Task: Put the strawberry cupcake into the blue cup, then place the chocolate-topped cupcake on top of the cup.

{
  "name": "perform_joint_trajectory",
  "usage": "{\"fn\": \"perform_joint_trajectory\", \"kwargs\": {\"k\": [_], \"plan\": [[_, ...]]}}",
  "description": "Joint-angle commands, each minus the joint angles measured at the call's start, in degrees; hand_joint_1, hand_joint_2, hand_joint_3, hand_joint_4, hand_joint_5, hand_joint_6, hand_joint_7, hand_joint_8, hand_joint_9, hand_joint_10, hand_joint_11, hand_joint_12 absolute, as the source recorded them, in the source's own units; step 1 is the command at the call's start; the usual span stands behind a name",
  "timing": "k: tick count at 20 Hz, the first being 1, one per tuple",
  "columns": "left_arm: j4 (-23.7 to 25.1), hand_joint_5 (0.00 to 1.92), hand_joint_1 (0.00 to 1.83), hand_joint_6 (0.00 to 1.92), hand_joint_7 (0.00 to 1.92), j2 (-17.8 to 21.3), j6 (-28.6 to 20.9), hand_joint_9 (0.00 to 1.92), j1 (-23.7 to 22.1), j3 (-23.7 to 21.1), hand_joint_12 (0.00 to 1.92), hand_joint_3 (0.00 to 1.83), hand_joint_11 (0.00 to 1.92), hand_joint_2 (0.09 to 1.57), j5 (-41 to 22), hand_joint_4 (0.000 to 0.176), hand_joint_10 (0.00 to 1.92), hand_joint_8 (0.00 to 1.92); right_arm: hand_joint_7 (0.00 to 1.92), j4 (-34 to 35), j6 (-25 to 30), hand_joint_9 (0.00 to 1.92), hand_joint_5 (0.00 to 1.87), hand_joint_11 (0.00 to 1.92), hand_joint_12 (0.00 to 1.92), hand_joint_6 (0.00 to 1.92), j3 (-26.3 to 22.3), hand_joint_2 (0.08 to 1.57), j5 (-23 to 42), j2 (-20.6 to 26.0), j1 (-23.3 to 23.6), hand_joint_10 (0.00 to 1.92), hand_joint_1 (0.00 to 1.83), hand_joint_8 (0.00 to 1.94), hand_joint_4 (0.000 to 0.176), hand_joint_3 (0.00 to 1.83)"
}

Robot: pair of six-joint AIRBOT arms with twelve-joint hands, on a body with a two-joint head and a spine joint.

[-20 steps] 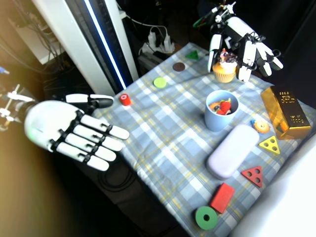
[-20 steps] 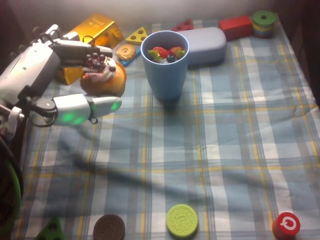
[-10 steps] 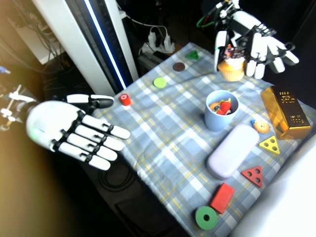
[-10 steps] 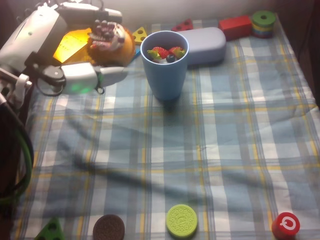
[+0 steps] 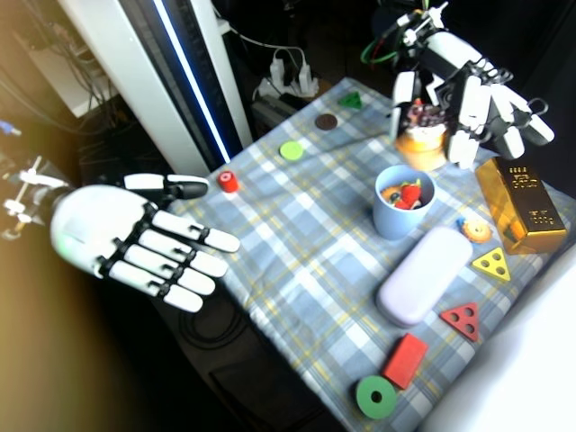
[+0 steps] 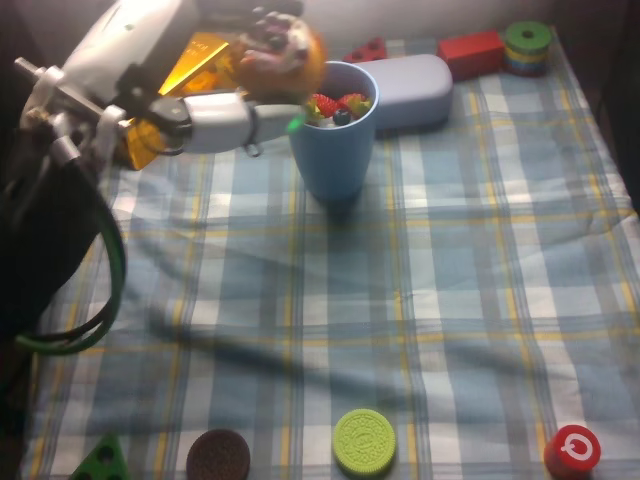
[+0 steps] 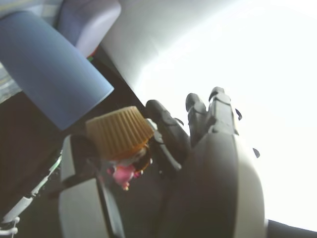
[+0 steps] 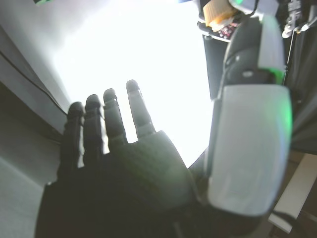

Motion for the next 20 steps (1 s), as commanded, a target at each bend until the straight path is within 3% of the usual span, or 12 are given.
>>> {"fn": "perform_joint_trajectory", "kwargs": {"k": [1, 2, 3, 4, 7, 9, 10, 12, 13, 17, 19, 20], "plan": [[2.4, 0.92, 1.00, 0.01, 0.91, -0.6, -0.4, 0.35, -1.5, 0.7, 0.00, 0.01, 0.00, 0.99, -5.6, 0.128, 0.01, 0.02, 0.00, 0.6, 0.5, 0.00, 0.00, 0.00, 0.00, 0.00, 0.1, 0.77, 6.9, -0.2, -0.1, 0.00, 0.24, 0.00, 0.043, 0.00], [2.7, 0.92, 1.00, 0.01, 0.91, -1.0, -0.4, 0.35, -2.0, 1.1, 0.00, 0.01, 0.00, 0.99, -5.3, 0.128, 0.01, 0.02, 0.00, 0.6, 0.5, 0.00, 0.00, 0.00, 0.00, 0.00, 0.1, 0.77, 6.9, -0.2, -0.1, 0.00, 0.24, 0.00, 0.043, 0.00], [2.9, 1.03, 1.03, 0.66, 0.97, -1.6, -0.5, 0.36, -2.5, 1.5, 0.00, 0.00, 0.00, 1.05, -5.2, 0.166, 0.03, 0.03, 0.00, 0.6, 0.5, 0.00, 0.00, 0.00, 0.00, 0.00, 0.2, 0.79, 6.9, -0.3, -0.1, 0.00, 0.22, 0.00, 0.022, 0.00], [3.1, 0.86, 0.98, 0.37, 0.98, -2.2, -0.5, 0.37, -2.8, 1.9, 0.00, 0.00, 0.00, 1.02, -5.0, 0.130, 0.01, 0.01, 0.00, 0.6, 0.5, 0.00, 0.00, 0.00, 0.00, 0.00, 0.2, 0.78, 6.9, -0.3, -0.2, 0.00, 0.22, 0.00, 0.033, 0.00], [3.2, 0.87, 0.87, 0.01, 0.87, -3.5, -0.5, 0.32, -3.3, 2.8, 0.00, 0.00, 0.00, 1.00, -4.9, 0.115, 0.00, 0.00, 0.00, 0.6, 0.6, 0.00, 0.00, 0.00, 0.00, 0.00, 0.3, 0.77, 6.9, -0.5, -0.2, 0.00, 0.25, 0.00, 0.024, 0.00], [3.2, 0.86, 0.92, 0.00, 0.88, -3.8, -0.6, 0.31, -3.4, 3.1, 0.00, 0.00, 0.00, 0.98, -5.0, 0.117, 0.00, 0.00, 0.00, 0.5, 0.8, 0.00, 0.00, 0.00, 0.00, 0.00, 0.3, 0.76, 6.9, -0.5, -0.2, 0.00, 0.28, 0.00, 0.030, 0.00], [3.1, 0.84, 1.00, 0.00, 0.85, -3.8, -0.8, 0.31, -3.3, 3.2, 0.00, 0.00, 0.00, 0.95, -4.9, 0.111, 0.00, 0.00, 0.00, 0.5, 1.0, 0.00, 0.00, 0.00, 0.00, 0.00, 0.3, 0.74, 6.9, -0.5, -0.2, 0.00, 0.25, 0.00, 0.056, 0.00], [2.9, 0.85, 1.00, 0.00, 0.82, -3.9, -1.2, 0.31, -3.0, 3.3, 0.00, 0.00, 0.00, 0.93, -4.9, 0.113, 0.00, 0.00, 0.00, 0.5, 1.0, 0.00, 0.00, 0.00, 0.00, 0.00, 0.3, 0.76, 6.9, -0.5, -0.3, 0.00, 0.24, 0.00, 0.051, 0.00], [2.8, 0.84, 0.99, 0.00, 0.82, -4.1, -1.7, 0.30, -2.9, 3.6, 0.00, 0.00, 0.00, 0.94, -4.9, 0.121, 0.00, 0.00, 0.00, 0.5, 1.0, 0.00, 0.00, 0.00, 0.00, 0.00, 0.3, 0.75, 6.9, -0.5, -0.4, 0.00, 0.24, 0.00, 0.077, 0.00], [2.7, 0.80, 1.01, 0.00, 0.81, -4.4, -5.3, 0.29, -2.4, 4.9, 0.00, 0.00, 0.00, 0.94, -4.2, 0.110, 0.00, 0.00, 0.00, 0.5, 1.0, 0.00, 0.00, 0.00, 0.00, 0.00, 0.3, 0.78, 7.0, -0.5, -0.4, 0.00, 0.21, 0.00, 0.046, 0.01], [2.7, 0.78, 0.99, 0.00, 0.82, -4.4, -6.1, 0.29, -2.3, 5.3, 0.00, 0.00, 0.00, 0.93, -3.9, 0.113, 0.00, 0.00, 0.00, 0.5, 1.1, 0.00, 0.00, 0.00, 0.00, 0.00, 0.3, 0.78, 7.0, -0.5, -0.5, 0.00, 0.24, 0.00, 0.043, 0.01], [2.7, 0.78, 0.98, 0.00, 0.81, -4.4, -6.1, 0.29, -2.3, 5.3, 0.00, 0.00, 0.00, 0.92, -3.7, 0.112, 0.00, 0.00, 0.00, 0.5, 1.1, 0.00, 0.00, 0.00, 0.00, 0.00, 0.3, 0.77, 7.0, -0.5, -0.5, 0.00, 0.24, 0.00, 0.062, 0.00]]}}
